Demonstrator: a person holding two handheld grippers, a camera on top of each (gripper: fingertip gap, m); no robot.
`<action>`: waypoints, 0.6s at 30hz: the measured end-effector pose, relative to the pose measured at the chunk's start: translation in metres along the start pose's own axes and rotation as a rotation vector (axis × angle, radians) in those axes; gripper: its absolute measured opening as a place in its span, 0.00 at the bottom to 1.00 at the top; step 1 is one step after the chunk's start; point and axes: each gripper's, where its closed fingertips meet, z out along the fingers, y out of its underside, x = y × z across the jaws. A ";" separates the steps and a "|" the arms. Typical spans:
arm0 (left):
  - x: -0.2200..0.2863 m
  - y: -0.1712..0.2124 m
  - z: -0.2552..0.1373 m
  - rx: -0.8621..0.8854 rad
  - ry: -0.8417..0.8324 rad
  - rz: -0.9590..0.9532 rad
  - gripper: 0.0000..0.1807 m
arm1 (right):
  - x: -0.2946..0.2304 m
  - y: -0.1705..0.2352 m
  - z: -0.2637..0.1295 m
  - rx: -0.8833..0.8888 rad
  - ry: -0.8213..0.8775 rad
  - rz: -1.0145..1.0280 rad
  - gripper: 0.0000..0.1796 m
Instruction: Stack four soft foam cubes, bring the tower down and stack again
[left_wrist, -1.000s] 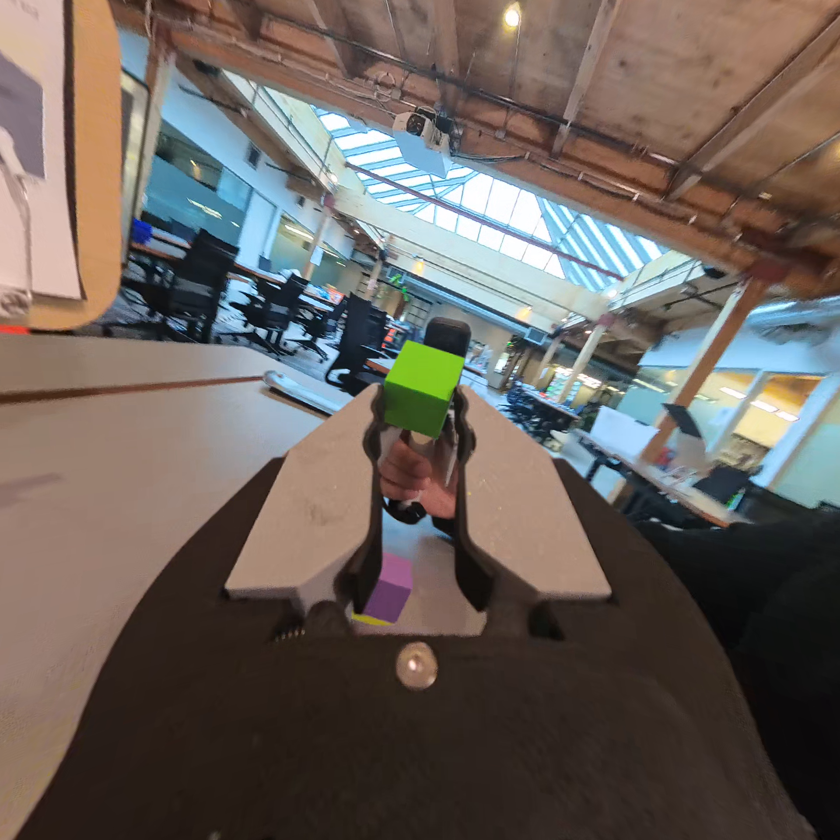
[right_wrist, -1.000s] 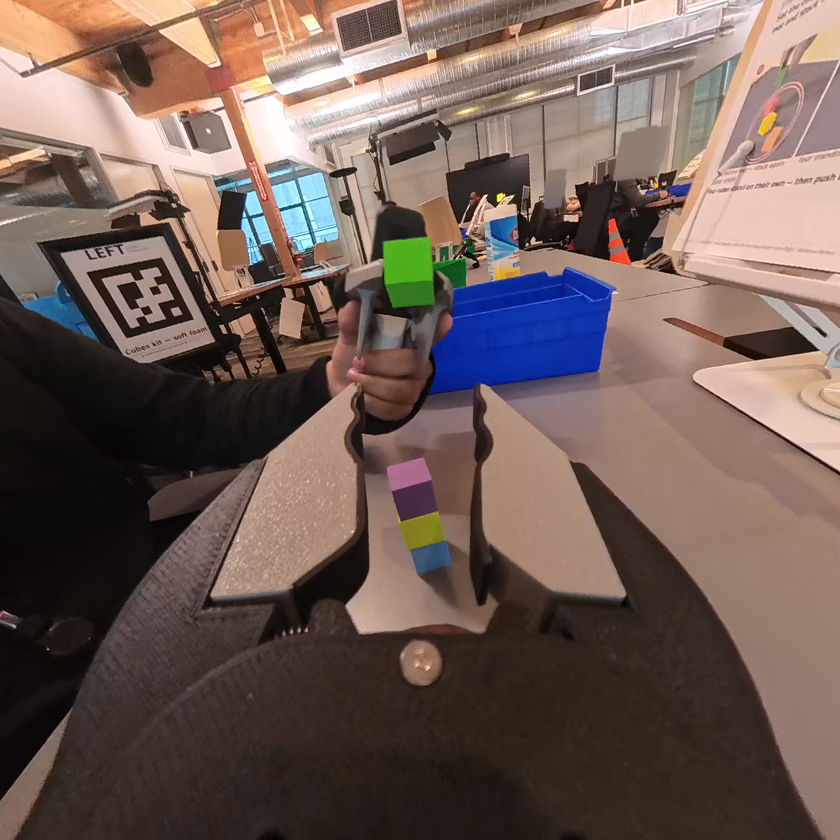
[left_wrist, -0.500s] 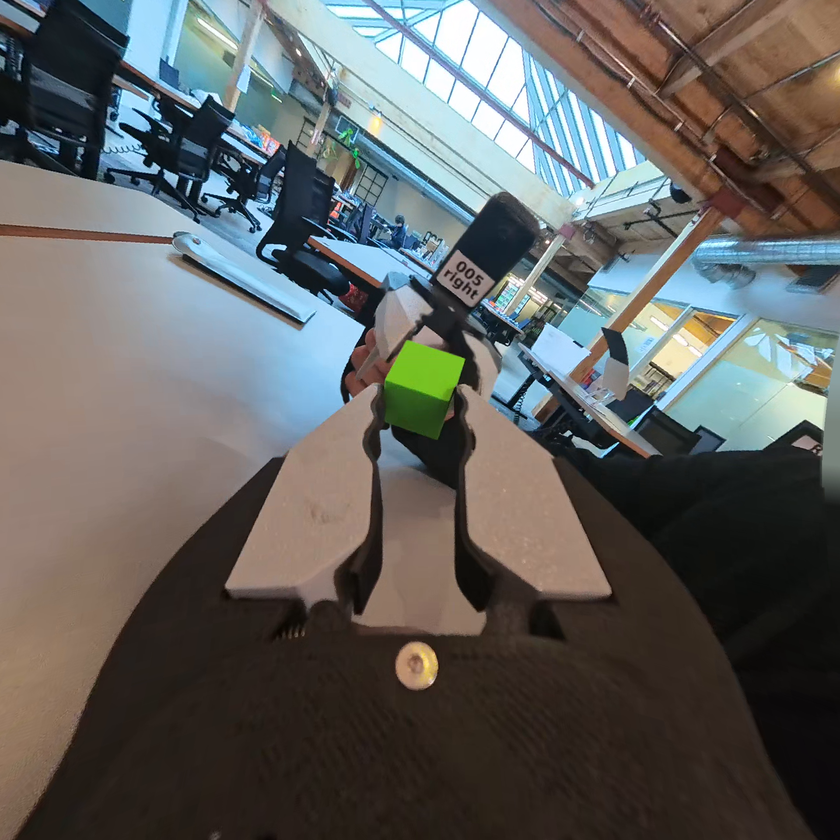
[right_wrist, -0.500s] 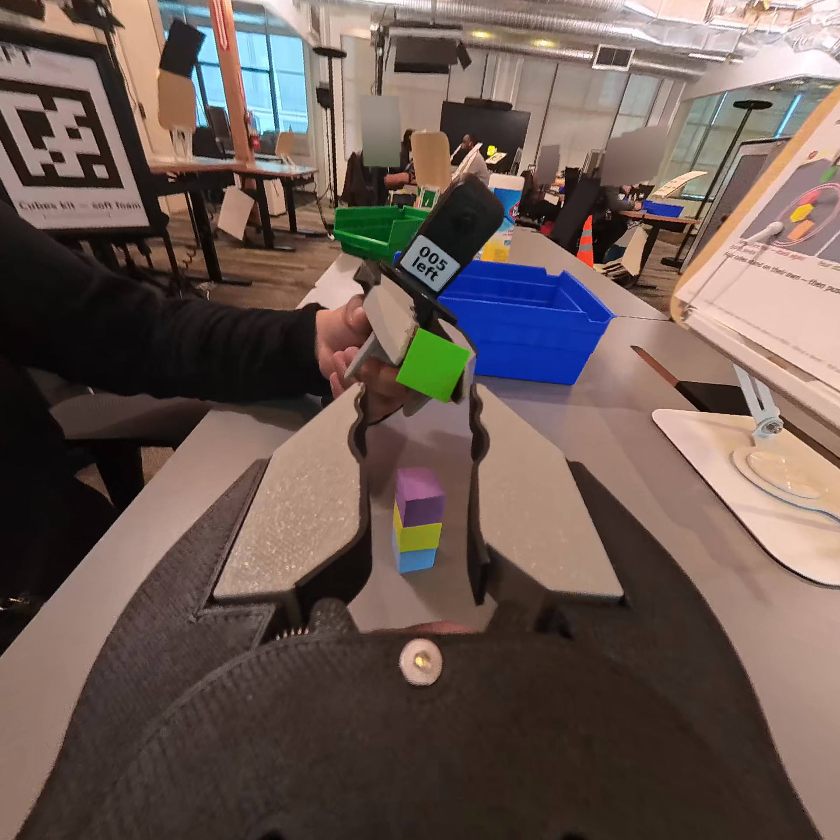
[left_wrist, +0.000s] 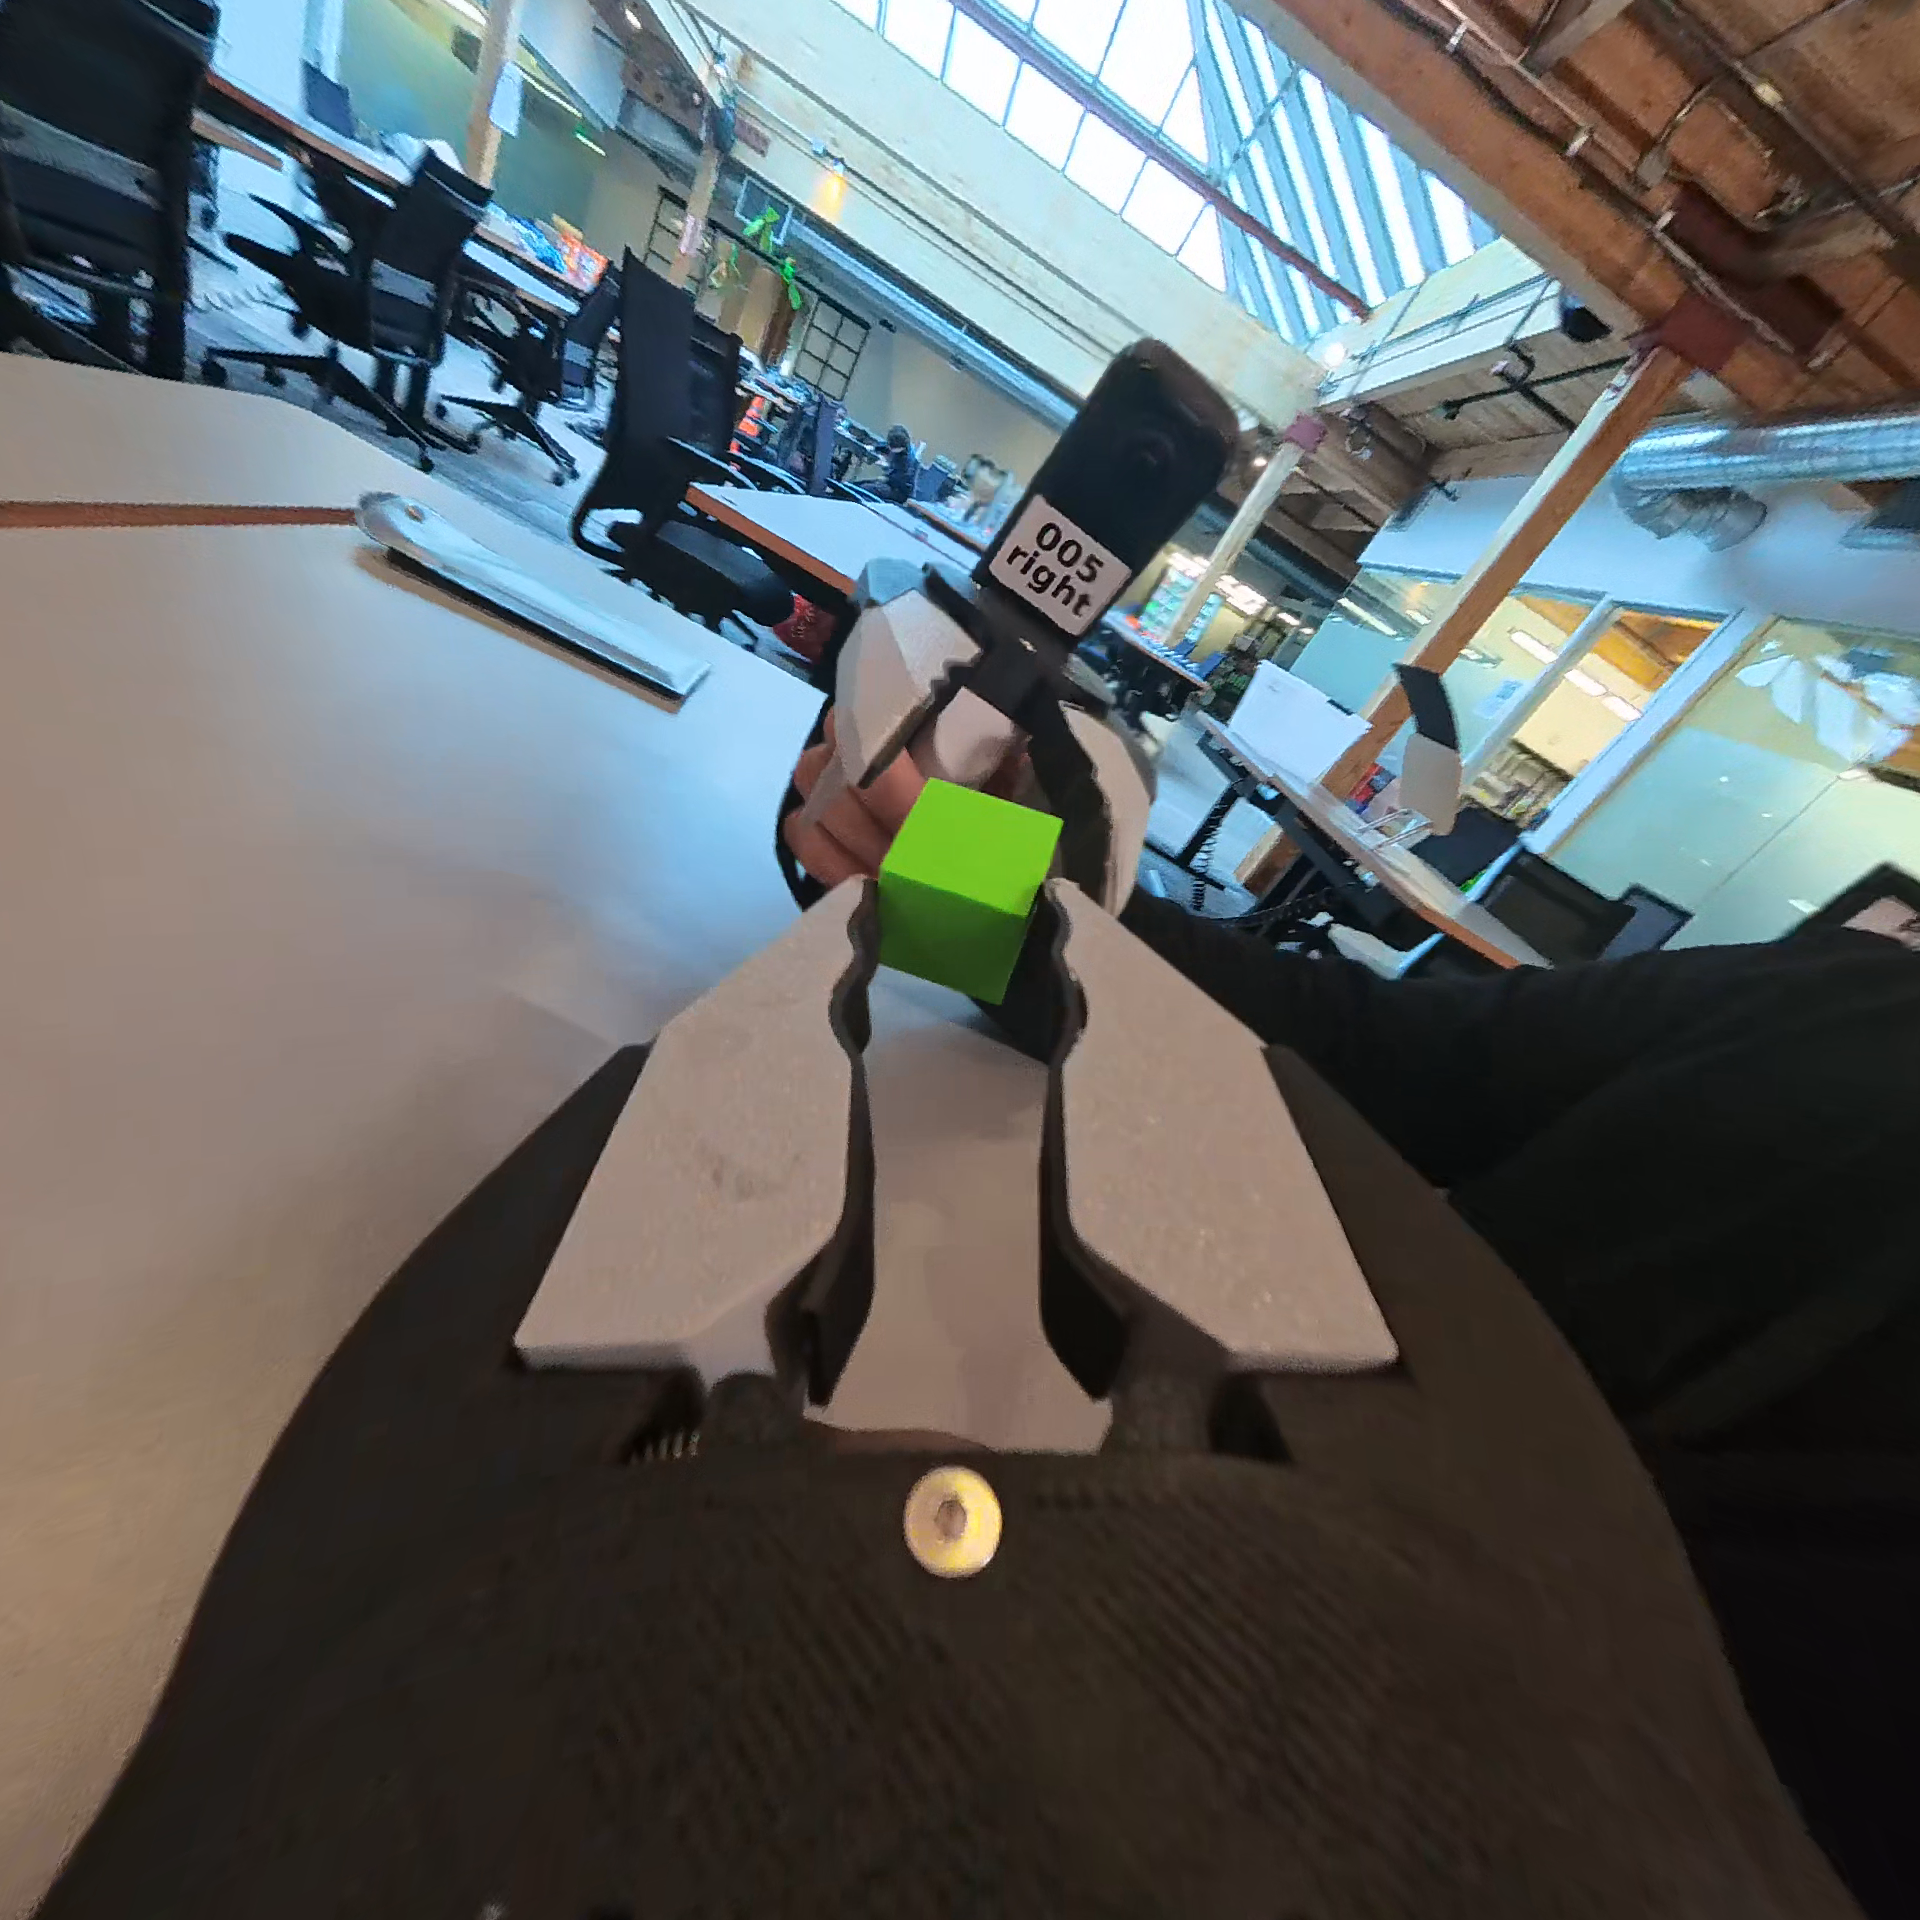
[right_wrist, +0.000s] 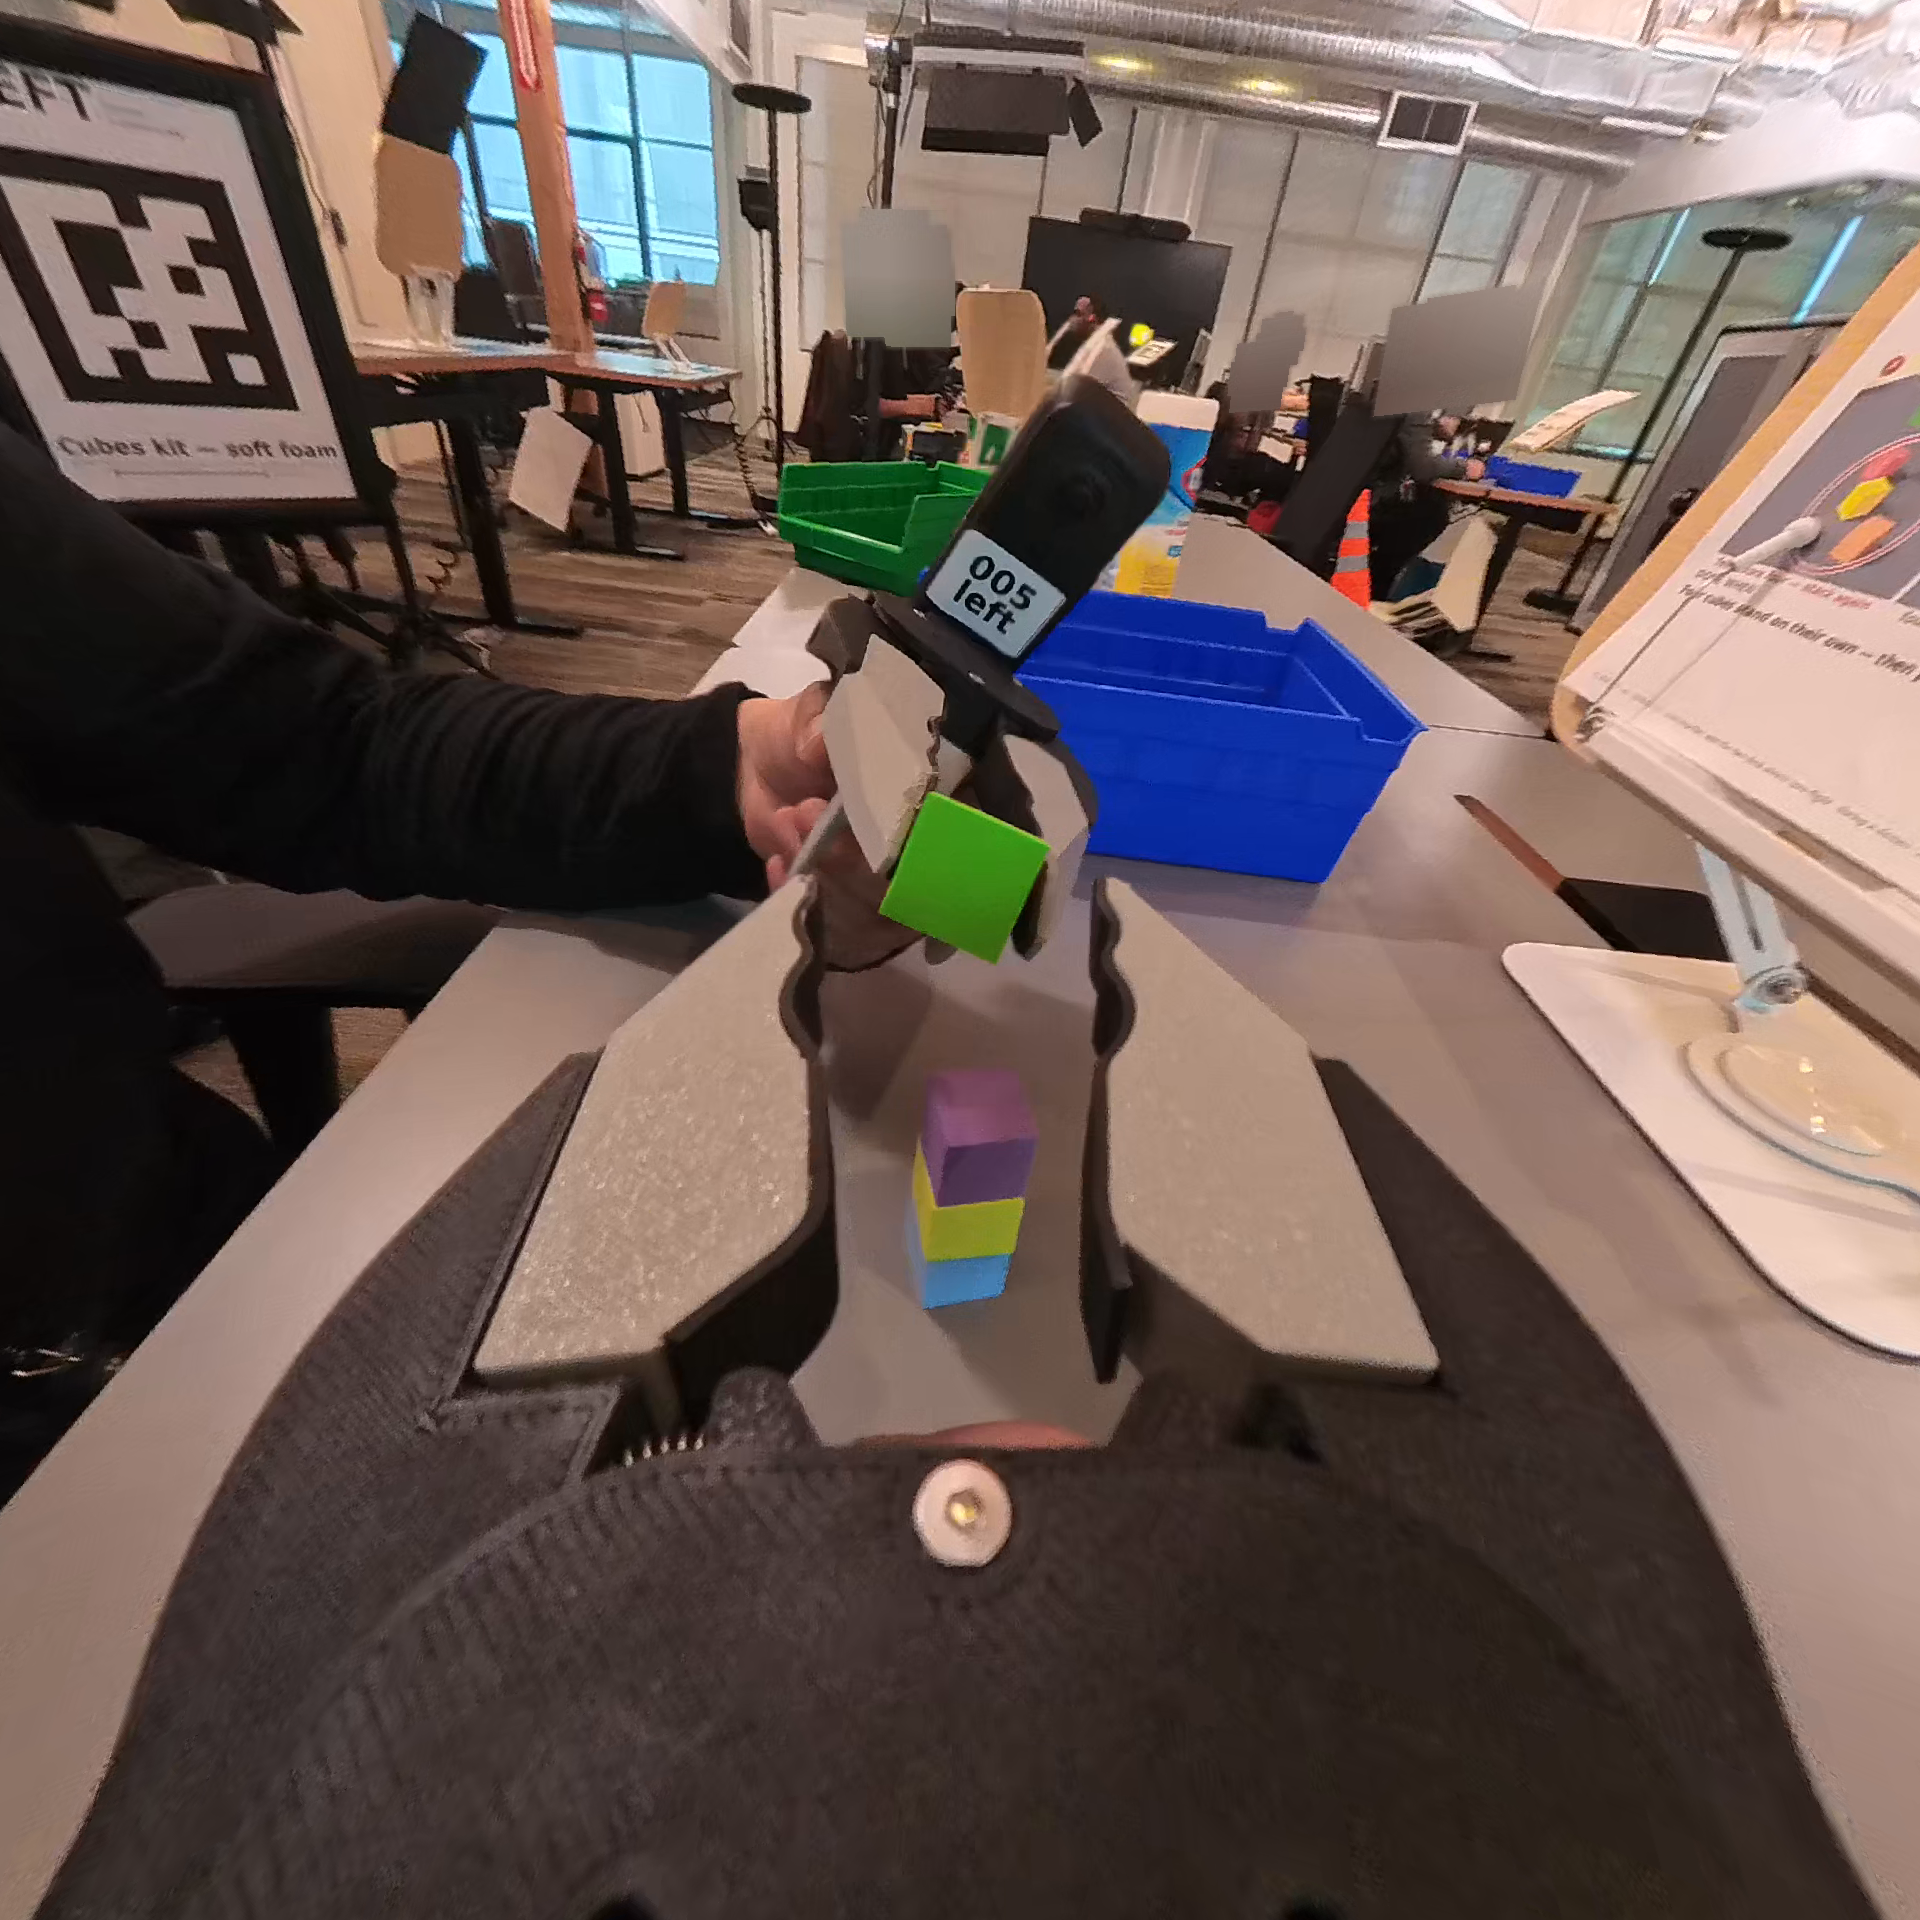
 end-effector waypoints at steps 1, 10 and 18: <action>-0.003 -0.002 0.000 0.007 -0.031 0.040 0.16 | 0.000 0.000 0.000 0.005 -0.010 0.031 0.28; -0.006 -0.010 0.000 -0.026 -0.337 0.722 0.16 | 0.032 0.001 -0.013 0.090 0.031 0.335 0.23; -0.025 -0.008 -0.005 -0.137 -0.655 1.337 0.16 | 0.021 -0.009 -0.011 0.139 -0.047 0.376 0.23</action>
